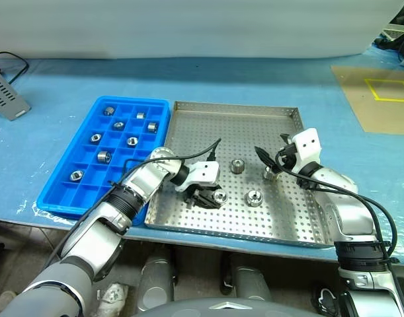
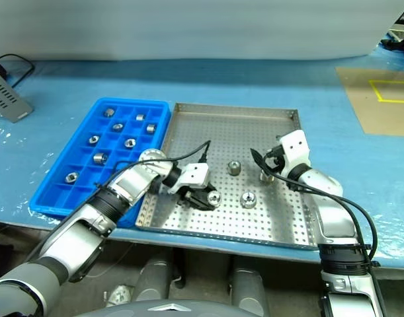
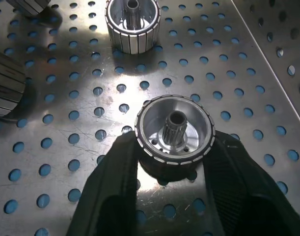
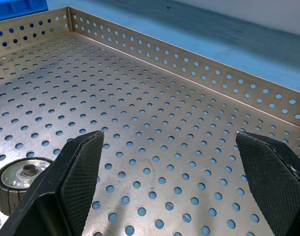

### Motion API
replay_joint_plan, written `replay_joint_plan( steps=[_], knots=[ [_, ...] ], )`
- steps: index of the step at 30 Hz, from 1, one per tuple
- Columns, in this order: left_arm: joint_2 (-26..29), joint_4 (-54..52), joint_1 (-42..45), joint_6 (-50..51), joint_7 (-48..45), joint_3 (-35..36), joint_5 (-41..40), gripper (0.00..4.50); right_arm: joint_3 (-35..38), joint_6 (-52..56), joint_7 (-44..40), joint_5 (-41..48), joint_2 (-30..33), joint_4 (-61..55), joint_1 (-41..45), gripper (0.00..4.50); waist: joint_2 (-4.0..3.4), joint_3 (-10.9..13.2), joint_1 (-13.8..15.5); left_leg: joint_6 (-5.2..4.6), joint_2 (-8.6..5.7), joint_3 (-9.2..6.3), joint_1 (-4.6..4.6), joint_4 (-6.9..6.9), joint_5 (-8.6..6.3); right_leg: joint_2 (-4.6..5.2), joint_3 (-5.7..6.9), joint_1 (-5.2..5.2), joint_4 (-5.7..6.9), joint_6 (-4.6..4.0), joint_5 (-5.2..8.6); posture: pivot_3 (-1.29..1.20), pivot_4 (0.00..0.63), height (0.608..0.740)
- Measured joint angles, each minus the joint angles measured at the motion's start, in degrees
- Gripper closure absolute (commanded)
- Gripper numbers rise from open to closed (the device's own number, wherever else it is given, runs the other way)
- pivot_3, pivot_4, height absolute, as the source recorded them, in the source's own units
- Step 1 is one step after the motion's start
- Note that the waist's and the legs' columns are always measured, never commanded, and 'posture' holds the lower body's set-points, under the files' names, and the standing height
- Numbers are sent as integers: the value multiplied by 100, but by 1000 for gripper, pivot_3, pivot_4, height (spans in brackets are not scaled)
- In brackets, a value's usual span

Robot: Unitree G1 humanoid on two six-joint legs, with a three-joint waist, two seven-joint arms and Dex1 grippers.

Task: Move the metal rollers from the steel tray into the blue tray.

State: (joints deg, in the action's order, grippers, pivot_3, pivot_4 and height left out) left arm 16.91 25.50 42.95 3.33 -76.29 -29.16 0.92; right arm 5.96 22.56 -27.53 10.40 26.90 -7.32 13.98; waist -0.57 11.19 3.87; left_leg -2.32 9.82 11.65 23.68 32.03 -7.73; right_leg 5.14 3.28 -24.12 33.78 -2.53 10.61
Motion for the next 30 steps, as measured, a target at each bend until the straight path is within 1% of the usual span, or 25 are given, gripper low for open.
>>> replay_joint_plan(
  steps=[5, 10, 13, 16, 19, 23, 27, 30],
  knots=[
    [-131, -146, -1, 492, 289, 506, -367, 2801, 9, 47, -73, 148, -18, -37, 0, 0, 0, 0, -1, 0, 1, 0, 0, 0, 0, 0, 0, -1, 0, -1, 0, -111, 150, 740],
    [-42, -727, -50, 1034, 758, 1166, -760, 2801, 137, 305, -512, 807, 33, -440, -2, 0, 0, 0, 2, -3, 2, 0, 1, -1, -2, -1, 1, -2, 0, -1, 0, -71, 150, 740],
    [94, -858, -60, 1263, 1579, 1685, -752, 2801, 143, 473, -1032, 1167, 417, -675, -1, 0, 0, 0, 10, -4, 3, -1, -1, 5, -2, -1, 1, 3, 1, -1, 0, -42, 150, 740],
    [266, -1080, -202, 1554, 2457, 2128, -628, 2801, 37, 565, -1543, 1270, 813, -693, 28, 0, 0, 0, 8, -4, 4, -2, -3, 9, -3, -1, 1, 6, 1, 0, 0, -1, 150, 740],
    [442, -1893, -675, 2035, 2803, 2441, -753, 2801, -266, 550, -1998, 1259, 992, -601, 269, 0, 0, 0, 15, -4, 6, -2, -3, 6, -3, -1, 4, 5, 0, 0, 0, 41, 150, 740],
    [608, -3023, -1352, 2677, 3270, 2571, -834, 2801, -677, 209, -2300, 1059, 892, -21, 909, 0, 0, 0, 56, -4, 7, -3, -1, 7, -3, -1, 6, 3, 2, -1, 0, 125, 150, 740],
    [598, -4297, -2083, 3623, 4181, 3020, -824, 2801, -1044, -244, -2544, 762, 638, 826, 1275, 0, 2, 1, 161, -4, 8, -5, 3, 10, -3, 0, 8, 3, 2, -1, 0, 207, 150, 740],
    [451, -5298, -2539, 4277, 4970, 3489, -706, 2801, -1329, -602, -2707, 549, 345, 1485, 1599, 0, 3, 2, 199, -5, 8, -9, 6, 13, -4, 1, 10, 4, 2, -2, -1, 256, 150, 740]
  ],
)
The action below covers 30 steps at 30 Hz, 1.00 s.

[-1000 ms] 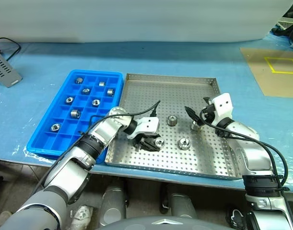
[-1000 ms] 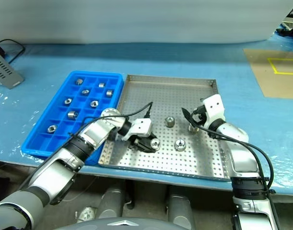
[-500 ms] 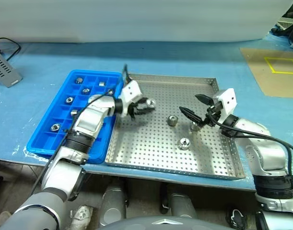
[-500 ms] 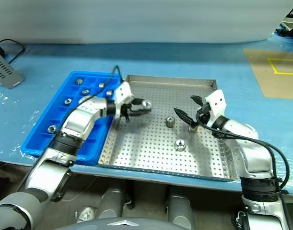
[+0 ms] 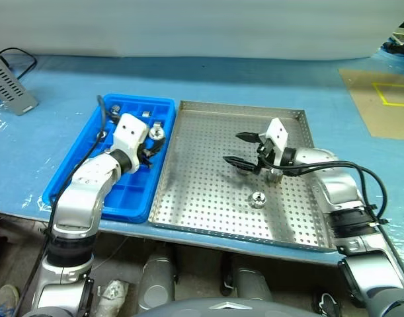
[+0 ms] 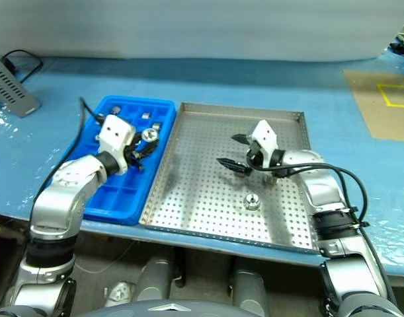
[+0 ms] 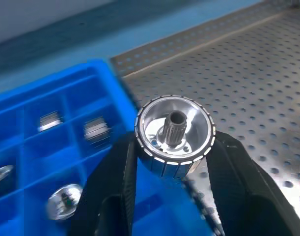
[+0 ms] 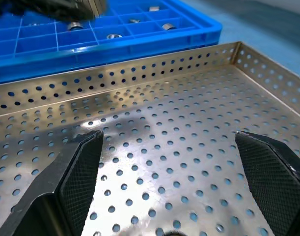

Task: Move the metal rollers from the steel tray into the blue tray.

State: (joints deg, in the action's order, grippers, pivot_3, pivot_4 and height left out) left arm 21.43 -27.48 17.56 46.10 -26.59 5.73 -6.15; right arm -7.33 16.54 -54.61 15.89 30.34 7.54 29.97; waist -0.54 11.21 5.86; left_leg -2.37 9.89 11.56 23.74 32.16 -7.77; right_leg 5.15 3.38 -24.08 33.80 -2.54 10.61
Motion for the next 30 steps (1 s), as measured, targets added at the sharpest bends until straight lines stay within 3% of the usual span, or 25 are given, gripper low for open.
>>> replay_joint_plan(
  steps=[9, 19, 23, 30],
  knots=[
    [-424, -2177, -2062, 1187, 1201, 909, 315, 2801, -152, -710, -346, -321, -499, 1169, 609, 0, 9, 2, 194, -3, 3, -10, 6, 1, -3, 0, 11, 1, -5, 2, 1, 361, 150, 740],
    [-1164, -2999, -3381, 1635, 1725, 1402, 344, 2801, -193, -1182, -525, -501, -848, 1986, 943, 0, 14, 3, 451, -1, 0, -22, 1, 2, -4, 0, 11, 10, -10, 45, 27, 425, 150, 740],
    [-1235, -2885, -3375, 1607, 1805, 1745, 344, 2801, -193, -1252, -535, -526, -895, 2084, 967, 0, 14, 3, 487, -1, 0, -32, -2, -2, -4, -2, 16, 10, -9, 46, 27, 417, 150, 740],
    [-876, -2186, -2993, 937, 1572, 1680, 207, 2801, -175, -1240, -459, -526, -888, 1968, 855, 0, 15, 3, 595, -1, -4, -35, -1, 0, -4, -1, 14, 13, -14, 47, 28, 368, 150, 740]
  ],
)
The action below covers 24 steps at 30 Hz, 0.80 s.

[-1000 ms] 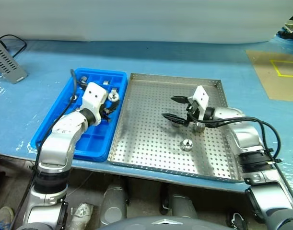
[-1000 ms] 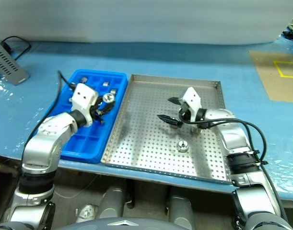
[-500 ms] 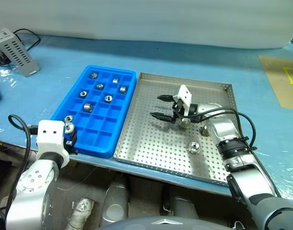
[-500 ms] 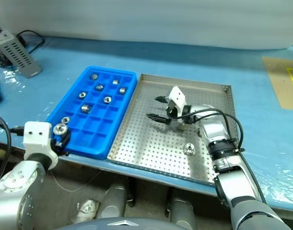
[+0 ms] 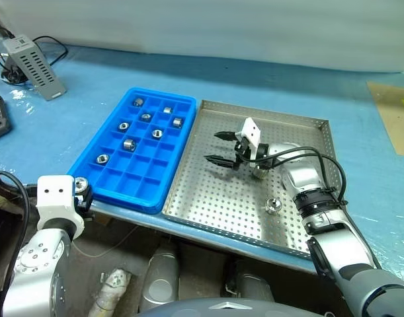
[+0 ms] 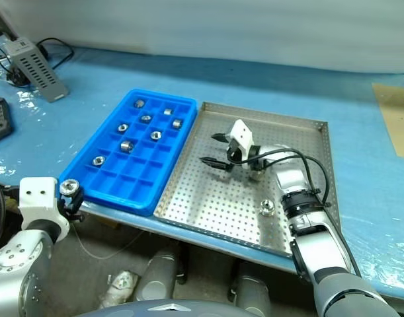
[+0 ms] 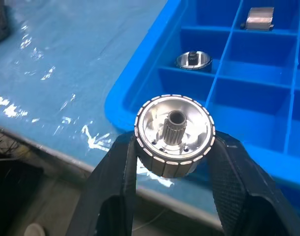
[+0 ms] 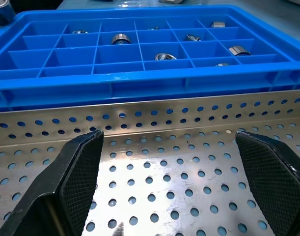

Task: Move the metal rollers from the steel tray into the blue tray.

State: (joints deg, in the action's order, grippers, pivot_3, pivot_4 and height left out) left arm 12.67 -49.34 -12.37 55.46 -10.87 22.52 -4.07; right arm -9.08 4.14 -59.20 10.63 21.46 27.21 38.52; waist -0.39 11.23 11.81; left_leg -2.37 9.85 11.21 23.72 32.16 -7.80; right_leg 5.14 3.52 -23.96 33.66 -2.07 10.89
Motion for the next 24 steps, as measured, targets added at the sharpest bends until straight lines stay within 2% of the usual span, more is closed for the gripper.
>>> replay_joint_plan(
  steps=[5, 12, 18, 24],
  knots=[
    [201, 227, 304, -366, -97, -246, -85, 2801, 35, 50, 103, 0, 83, -131, -173, 0, 1, -1, -14, 0, 1, 1, 0, -1, 0, -1, -3, -3, 2, -1, 0, 349, 150, 740],
    [191, 595, 393, -264, -34, -257, -181, 2801, 135, 134, 239, 0, 163, -357, -322, 0, 1, -1, -84, 2, 3, 1, 8, -6, 0, -5, -3, -12, 2, -15, -9, 331, 150, 740],
    [180, 640, 700, 50, 141, -264, -249, 790, 170, 166, 323, -1, 239, -386, -346, 0, 1, -1, -94, 2, 2, 1, 7, -4, 1, -5, -3, -11, 3, -2, -1, 320, 150, 740],
    [147, 727, 1383, 268, 118, -575, -500, 790, 198, 258, 452, 2, 300, -646, -460, 0, 1, -1, -101, 2, 2, 2, 2, 0, 1, -4, -3, -4, 3, -2, -1, 245, 150, 740]
  ],
)
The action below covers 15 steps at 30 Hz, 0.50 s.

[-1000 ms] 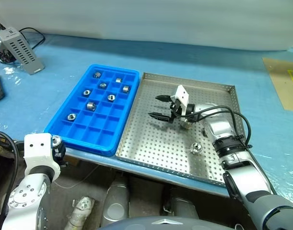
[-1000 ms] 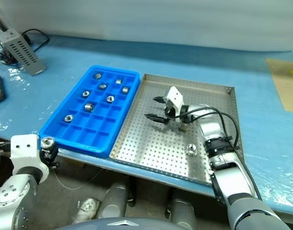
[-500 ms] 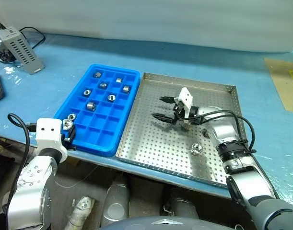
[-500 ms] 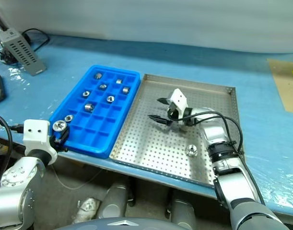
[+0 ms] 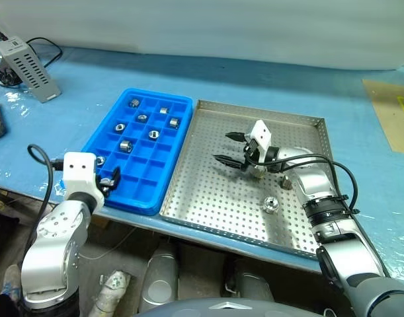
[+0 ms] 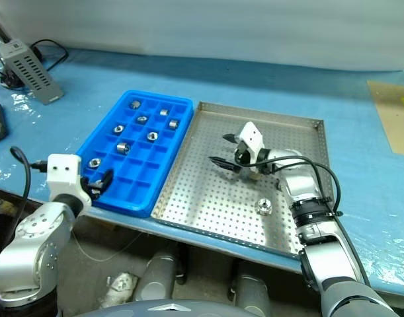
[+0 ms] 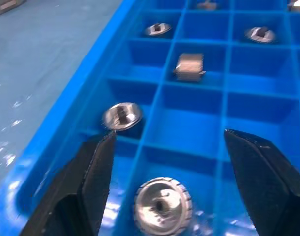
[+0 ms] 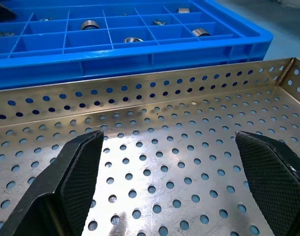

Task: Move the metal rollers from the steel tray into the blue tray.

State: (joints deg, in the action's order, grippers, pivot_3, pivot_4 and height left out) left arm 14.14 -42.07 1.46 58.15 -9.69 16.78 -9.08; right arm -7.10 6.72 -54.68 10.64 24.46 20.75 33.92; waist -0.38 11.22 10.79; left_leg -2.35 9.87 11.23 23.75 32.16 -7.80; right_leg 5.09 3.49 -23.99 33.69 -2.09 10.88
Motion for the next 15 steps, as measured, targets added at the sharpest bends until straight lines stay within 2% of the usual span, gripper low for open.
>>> replay_joint_plan(
  steps=[4, 9, 15],
  knots=[
    [40, 449, 1107, -496, -426, -458, -290, 790, 317, 442, 211, 217, 92, -575, -290, 0, 0, 0, 13, 1, -3, 0, 1, 2, 2, 1, 0, 3, 4, -1, -1, 171, 150, 740],
    [372, 1909, 2557, -1792, -1912, -1456, -642, 790, 933, 1265, 589, 695, 393, -1864, -776, 0, 0, -5, -96, 0, -10, 9, -4, 5, 3, 1, -17, 3, 5, -10, -10, 59, 150, 740],
    [606, 4018, 3268, -2940, -3516, -2376, -607, 790, 1496, 1902, 1078, 778, 881, -2873, -1754, 0, -5, -10, -390, -3, -8, 22, 15, -9, 2, -3, -20, -28, 7, -30, -21, -85, 150, 740]
  ],
)
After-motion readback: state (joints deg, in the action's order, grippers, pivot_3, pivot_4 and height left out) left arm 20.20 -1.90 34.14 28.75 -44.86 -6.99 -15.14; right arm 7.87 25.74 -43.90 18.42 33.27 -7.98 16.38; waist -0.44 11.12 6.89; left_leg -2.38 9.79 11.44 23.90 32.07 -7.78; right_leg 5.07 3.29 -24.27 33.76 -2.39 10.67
